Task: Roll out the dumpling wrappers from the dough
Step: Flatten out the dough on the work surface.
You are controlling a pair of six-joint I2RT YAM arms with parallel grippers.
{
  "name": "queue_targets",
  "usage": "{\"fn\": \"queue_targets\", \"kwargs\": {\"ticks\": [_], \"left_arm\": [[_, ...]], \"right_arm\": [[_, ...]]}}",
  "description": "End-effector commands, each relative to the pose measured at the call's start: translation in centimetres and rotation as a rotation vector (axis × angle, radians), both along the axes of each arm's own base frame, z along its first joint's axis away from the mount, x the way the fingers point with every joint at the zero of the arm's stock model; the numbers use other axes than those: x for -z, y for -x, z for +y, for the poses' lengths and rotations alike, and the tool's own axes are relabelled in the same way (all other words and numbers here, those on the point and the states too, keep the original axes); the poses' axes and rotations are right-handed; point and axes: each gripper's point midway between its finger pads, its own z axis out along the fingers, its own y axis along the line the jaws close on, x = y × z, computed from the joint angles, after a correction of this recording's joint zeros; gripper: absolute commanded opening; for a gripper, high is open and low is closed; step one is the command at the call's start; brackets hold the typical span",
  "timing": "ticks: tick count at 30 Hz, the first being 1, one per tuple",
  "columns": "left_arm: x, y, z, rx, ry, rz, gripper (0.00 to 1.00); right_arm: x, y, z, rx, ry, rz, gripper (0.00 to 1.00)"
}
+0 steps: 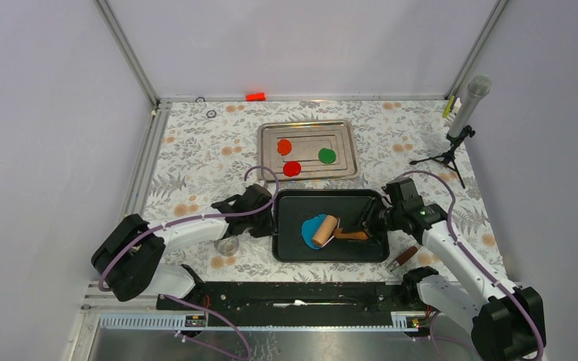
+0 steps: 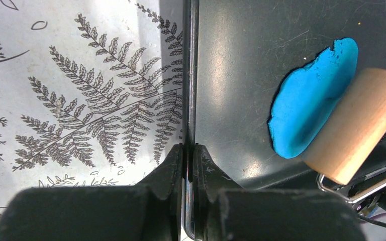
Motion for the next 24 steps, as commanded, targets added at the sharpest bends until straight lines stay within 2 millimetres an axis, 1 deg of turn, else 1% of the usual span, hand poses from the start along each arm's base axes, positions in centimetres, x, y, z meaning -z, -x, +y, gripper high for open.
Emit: {"fn": "queue_targets", "kwargs": {"ticks": [1,4,6,10,12,14,17,20,24], "left_arm": [[-1.9,-0.8,-0.8,0.008,0.053,-0.047,0.00],[-1.8,-0.8,-0.9,0.010,0.048,-0.043,0.00],[-1.6,-0.8,-1.0,0.014,0.046,-0.034,0.00],[-1.3,-0.6,-1.2,0.028,0.044,-0.014,0.00],[-1.4,-0.5,-1.1,0.029,0.046,-0.015,0.00],[-1.6,-0.5,-1.0,0.026,0.049,-0.024,0.00],[-1.9,-0.5,-0.9,0.022,0.051,-0.034,0.00],[-2.0,-0.5,-1.0,0.028,0.053,-0.033,0.00],[-2.3,-0.7,-1.2,0.032,0.057,-0.036,0.00]], "right_arm": [[-2.3,1.1,0.6,-0.084,-0.048,-0.004,0.00],[-2.0,1.0,1.1,-0.102,-0.079,0.003,0.00],[-1.3,1.0,1.5,-0.113,-0.098,0.020,0.00],[1.5,1.4,1.8,-0.118,-0.106,0.119,0.00],[2.8,1.4,1.4,-0.095,-0.075,0.142,0.00],[3.6,1.2,0.9,-0.072,-0.031,0.136,0.00],[3.9,0.9,-0.3,-0.059,0.057,0.099,0.00],[3.1,1.4,-1.9,-0.077,0.161,0.066,0.00],[2.7,2.2,-2.8,-0.072,0.195,0.053,0.00]]}}
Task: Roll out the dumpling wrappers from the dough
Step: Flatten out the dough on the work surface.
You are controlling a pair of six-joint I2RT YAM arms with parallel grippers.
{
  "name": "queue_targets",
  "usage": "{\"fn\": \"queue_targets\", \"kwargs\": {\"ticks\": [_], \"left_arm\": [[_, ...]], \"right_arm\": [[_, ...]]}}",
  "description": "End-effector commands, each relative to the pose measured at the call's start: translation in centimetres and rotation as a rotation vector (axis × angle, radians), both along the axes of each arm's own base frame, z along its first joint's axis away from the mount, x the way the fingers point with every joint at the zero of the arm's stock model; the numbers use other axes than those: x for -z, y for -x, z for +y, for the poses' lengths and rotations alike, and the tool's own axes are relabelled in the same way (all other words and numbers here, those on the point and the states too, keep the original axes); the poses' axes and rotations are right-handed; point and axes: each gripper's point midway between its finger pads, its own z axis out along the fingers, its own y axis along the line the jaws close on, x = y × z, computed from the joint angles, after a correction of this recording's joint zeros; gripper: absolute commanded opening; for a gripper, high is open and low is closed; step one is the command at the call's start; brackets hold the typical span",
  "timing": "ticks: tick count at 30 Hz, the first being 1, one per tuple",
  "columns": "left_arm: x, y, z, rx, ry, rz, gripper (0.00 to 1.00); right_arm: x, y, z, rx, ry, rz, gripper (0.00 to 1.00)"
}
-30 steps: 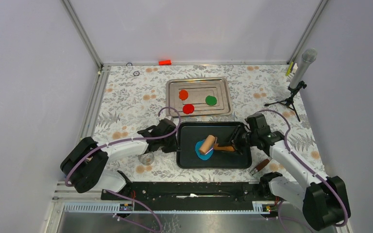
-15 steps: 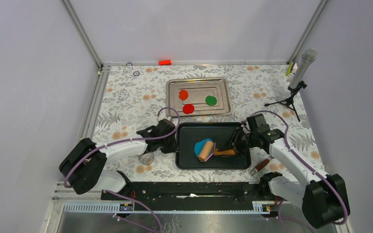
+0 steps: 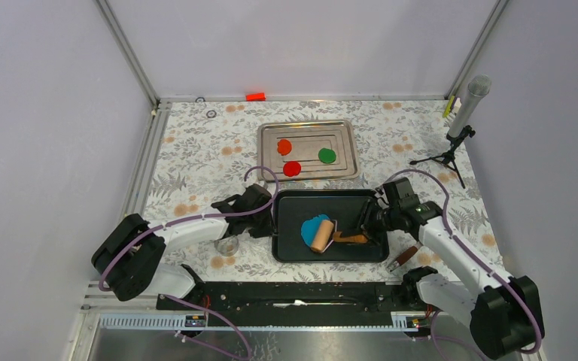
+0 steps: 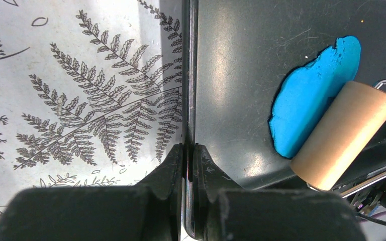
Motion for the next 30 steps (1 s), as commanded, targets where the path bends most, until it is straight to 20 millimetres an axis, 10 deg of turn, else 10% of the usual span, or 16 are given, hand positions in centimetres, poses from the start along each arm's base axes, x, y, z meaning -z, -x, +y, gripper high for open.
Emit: {"fn": "queue_targets", "kwargs": {"ticks": [1,15,30], "left_arm": [[-2.5,-1.1,-1.3,0.022,0.061,-0.051,0.00],[-3.1,-1.2,-1.7,0.037,0.073,-0.054,0.00],[-3.5,-0.9,-1.2,0.033,0.065,-0.061,0.00]], "right_arm": [[2.1,1.4,-3.1,0.040,0.195,0.026,0.00],[4.3,-0.7,-0.1,-0.016,0.221,-0.018,0.00],[4.2,1.2,-3.2,-0.007,0.349,-0.013,0.00]]}}
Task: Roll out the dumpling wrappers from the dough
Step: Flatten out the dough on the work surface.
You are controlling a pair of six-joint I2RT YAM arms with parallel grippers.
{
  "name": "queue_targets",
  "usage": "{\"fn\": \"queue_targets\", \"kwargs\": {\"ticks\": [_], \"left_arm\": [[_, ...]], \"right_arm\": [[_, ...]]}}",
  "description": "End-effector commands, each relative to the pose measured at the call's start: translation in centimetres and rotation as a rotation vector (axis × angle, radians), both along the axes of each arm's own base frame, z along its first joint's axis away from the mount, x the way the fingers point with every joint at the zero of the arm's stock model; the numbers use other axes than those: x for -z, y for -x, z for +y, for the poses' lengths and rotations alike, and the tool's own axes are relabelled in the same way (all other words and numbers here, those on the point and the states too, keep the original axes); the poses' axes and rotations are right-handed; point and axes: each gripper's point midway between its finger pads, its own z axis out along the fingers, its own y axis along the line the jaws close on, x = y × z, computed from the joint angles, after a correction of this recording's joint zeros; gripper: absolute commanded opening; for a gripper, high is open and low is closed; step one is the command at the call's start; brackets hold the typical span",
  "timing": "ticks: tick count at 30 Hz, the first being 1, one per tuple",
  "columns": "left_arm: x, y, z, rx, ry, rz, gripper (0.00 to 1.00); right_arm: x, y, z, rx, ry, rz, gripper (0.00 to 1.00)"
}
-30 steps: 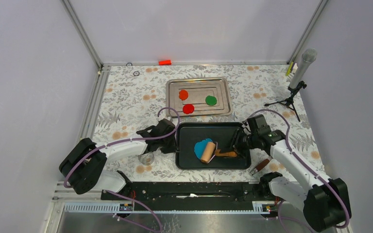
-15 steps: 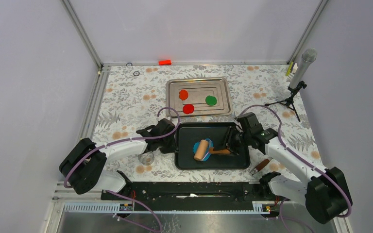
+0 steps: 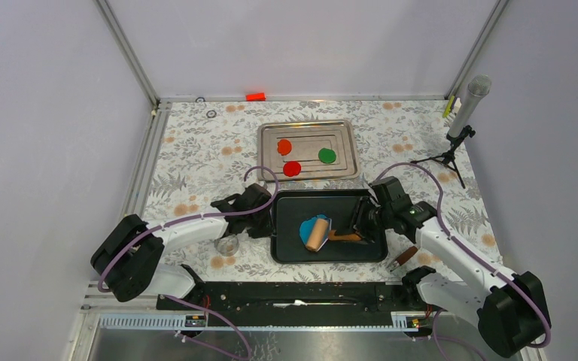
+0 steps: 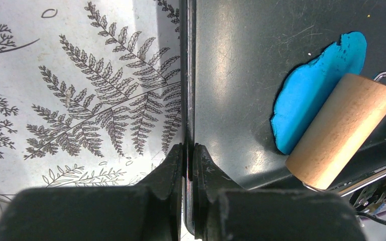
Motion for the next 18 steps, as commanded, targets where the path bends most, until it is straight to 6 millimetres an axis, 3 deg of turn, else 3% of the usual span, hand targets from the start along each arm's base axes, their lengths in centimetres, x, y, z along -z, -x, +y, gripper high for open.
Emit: {"fn": "queue_targets", "kwargs": {"ticks": [1,5,10,13,18], "left_arm": [[-3.3,-1.2,-1.6,0.023,0.088,-0.075,0.00],[-3.3,-1.2,-1.9,0.025,0.100,-0.070,0.00],[-3.7,-1.2,-2.1,0.029,0.110,-0.073,0.00],[-3.7,-1.3,-2.1,0.030,0.109,-0.074,0.00],[-3.6,-1.3,-2.2,0.032,0.106,-0.069,0.00]], "right_arm": [[4.0,1.4,-4.1,0.042,0.261,0.089,0.00],[5.1,0.7,-3.6,0.044,0.268,0.102,0.00],[7.8,1.2,-5.0,0.066,0.375,0.122,0.00],[7.7,1.0,-5.4,0.089,0.393,0.096,0.00],[5.8,0.1,-6.6,0.100,0.453,0.025,0.00]]}}
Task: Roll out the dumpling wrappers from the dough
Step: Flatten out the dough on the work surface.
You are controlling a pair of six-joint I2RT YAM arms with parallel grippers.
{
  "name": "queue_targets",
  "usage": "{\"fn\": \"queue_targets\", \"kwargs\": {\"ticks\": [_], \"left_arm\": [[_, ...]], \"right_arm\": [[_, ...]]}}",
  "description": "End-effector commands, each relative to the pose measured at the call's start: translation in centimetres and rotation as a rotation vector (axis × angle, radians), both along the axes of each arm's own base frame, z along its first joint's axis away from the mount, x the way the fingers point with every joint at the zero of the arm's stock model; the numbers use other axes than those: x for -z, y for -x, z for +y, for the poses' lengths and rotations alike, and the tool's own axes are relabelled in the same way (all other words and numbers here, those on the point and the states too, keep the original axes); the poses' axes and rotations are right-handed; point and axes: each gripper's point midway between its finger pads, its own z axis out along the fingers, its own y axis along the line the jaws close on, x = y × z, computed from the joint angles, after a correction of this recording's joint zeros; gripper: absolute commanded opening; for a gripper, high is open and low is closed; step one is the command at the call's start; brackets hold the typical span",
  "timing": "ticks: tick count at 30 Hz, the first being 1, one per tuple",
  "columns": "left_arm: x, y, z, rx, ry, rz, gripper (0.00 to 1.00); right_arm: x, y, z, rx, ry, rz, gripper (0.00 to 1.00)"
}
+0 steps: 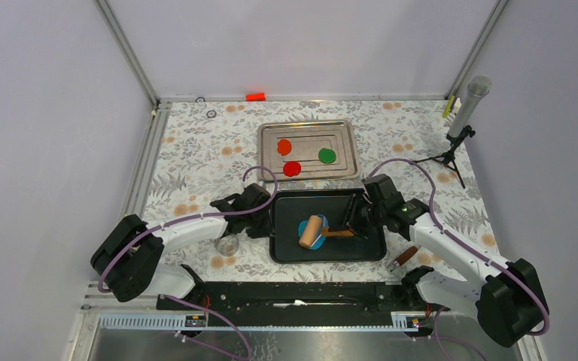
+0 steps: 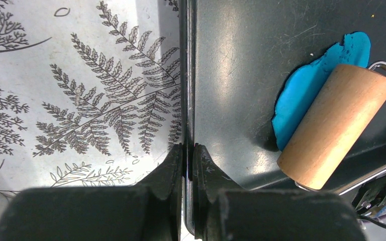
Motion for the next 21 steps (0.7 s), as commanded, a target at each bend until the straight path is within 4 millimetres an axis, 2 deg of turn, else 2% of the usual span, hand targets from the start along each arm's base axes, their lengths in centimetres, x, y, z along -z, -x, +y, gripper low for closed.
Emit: {"fn": "queue_targets", "kwargs": {"ticks": [1,4,8,12,16,21], "left_arm": [[-3.7,-1.5,-2.5,0.036,0.118,-0.078,0.00],[-3.7,-1.5,-2.4,0.034,0.115,-0.081,0.00],[-3.6,-1.5,-2.5,0.036,0.112,-0.079,0.00],[-3.6,-1.4,-2.4,0.038,0.112,-0.078,0.00],[-3.7,-1.4,-2.5,0.037,0.115,-0.075,0.00],[-3.8,-1.3,-2.4,0.034,0.119,-0.077,0.00]], "right_arm": [[4.6,1.1,-8.0,0.116,0.441,0.030,0.00],[3.8,1.4,-8.5,0.099,0.454,0.016,0.00],[4.3,1.6,-8.6,0.101,0.455,0.019,0.00],[4.7,1.1,-7.3,0.091,0.430,0.014,0.00],[5.1,0.6,-5.0,0.052,0.424,-0.001,0.00],[5.4,0.2,-5.0,0.041,0.475,-0.022,0.00]]}}
